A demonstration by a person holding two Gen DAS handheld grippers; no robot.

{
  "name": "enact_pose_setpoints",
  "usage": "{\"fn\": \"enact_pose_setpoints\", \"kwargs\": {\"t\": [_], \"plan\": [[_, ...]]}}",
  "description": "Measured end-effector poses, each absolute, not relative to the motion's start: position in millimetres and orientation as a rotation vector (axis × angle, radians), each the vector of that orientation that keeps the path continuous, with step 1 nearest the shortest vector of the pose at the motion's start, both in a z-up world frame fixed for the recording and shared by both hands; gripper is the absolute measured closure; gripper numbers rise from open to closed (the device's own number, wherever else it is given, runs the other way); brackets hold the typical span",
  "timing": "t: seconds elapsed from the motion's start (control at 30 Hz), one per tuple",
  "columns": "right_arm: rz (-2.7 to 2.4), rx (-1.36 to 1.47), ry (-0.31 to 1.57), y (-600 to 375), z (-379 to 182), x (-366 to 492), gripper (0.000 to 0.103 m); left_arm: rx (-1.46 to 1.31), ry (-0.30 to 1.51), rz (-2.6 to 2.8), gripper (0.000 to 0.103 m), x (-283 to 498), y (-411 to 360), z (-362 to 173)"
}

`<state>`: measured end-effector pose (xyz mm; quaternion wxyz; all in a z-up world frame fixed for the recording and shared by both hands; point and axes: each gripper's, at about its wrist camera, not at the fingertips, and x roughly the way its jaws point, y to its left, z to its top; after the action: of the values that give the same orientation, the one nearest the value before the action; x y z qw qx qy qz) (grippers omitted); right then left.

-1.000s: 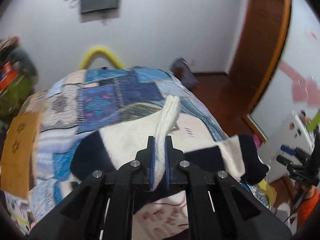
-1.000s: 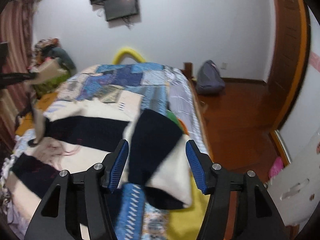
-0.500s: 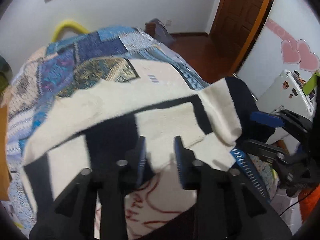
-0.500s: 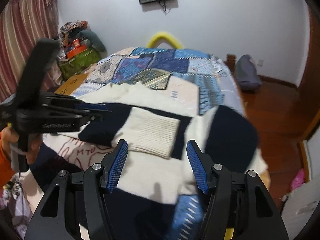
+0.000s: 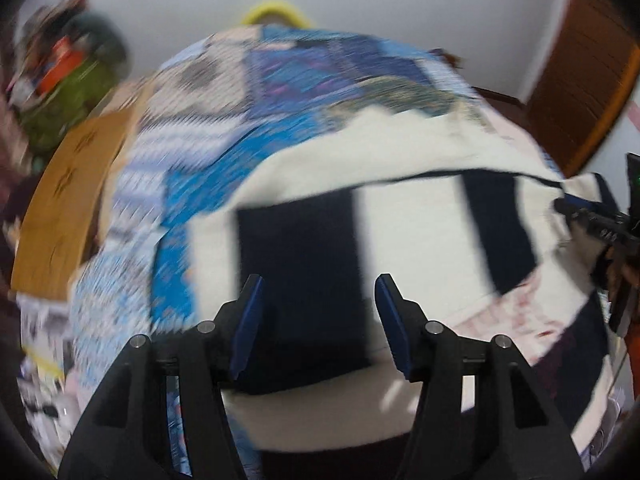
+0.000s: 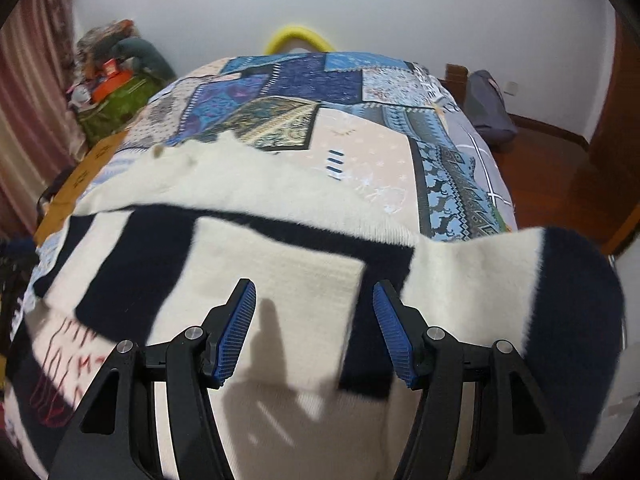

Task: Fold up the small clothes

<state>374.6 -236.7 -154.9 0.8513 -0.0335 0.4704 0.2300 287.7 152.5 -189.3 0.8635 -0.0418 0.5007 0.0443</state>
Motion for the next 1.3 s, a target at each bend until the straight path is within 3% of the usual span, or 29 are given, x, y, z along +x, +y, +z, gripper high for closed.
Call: {"fn": "enact_pose_setpoints", "kwargs": {"t": [0.03,0.1,0.17,0.33,0.47,0.63,0.8,0.87,1.03,1.17,1.3], "plan": [[0.482,-0.07,0.995,-236,-157,376,0.063,-0.1,1.06,0.106,0.047,285,161,-196],[0.47,-0.09,1.006,-232,-161,378,0.072,-0.116,1.073,0.129,0.047,279,173,-205],[0.488,-0.092,1.001,-232,-161,376,0.092,-0.13,1.077,0.131,0.047,274,179,-211],[0.51,-0.119,0.954,-236,-142,372,0.093,-0.129,1.067,0.121,0.047,271,177,-216],[0.493,-0.129,0.905,-238,-130,371,0.094,-0.116,1.062,0.099,0.047,272,168,-219],[0.467,-0.167,0.983,-232,-158,381,0.093,-0.117,1.085,0.105,0.046,276,163,-227],[0.504,-0.114,1.009,-233,-153,375,0.079,-0.117,1.089,0.111,0.045,274,164,-225],[0.524,-0.096,0.995,-237,-140,368,0.072,-0.107,1.08,0.119,0.045,272,161,-219],[0.57,-0.056,0.885,-258,-91,337,0.071,-0.118,1.019,0.108,0.045,265,150,-192],[0.557,-0.012,0.783,-289,-51,318,0.058,-0.121,0.961,0.088,0.045,263,133,-164],[0.476,0.003,0.725,-330,-27,308,0.054,-0.081,0.91,0.072,0.043,261,106,-144]]}}
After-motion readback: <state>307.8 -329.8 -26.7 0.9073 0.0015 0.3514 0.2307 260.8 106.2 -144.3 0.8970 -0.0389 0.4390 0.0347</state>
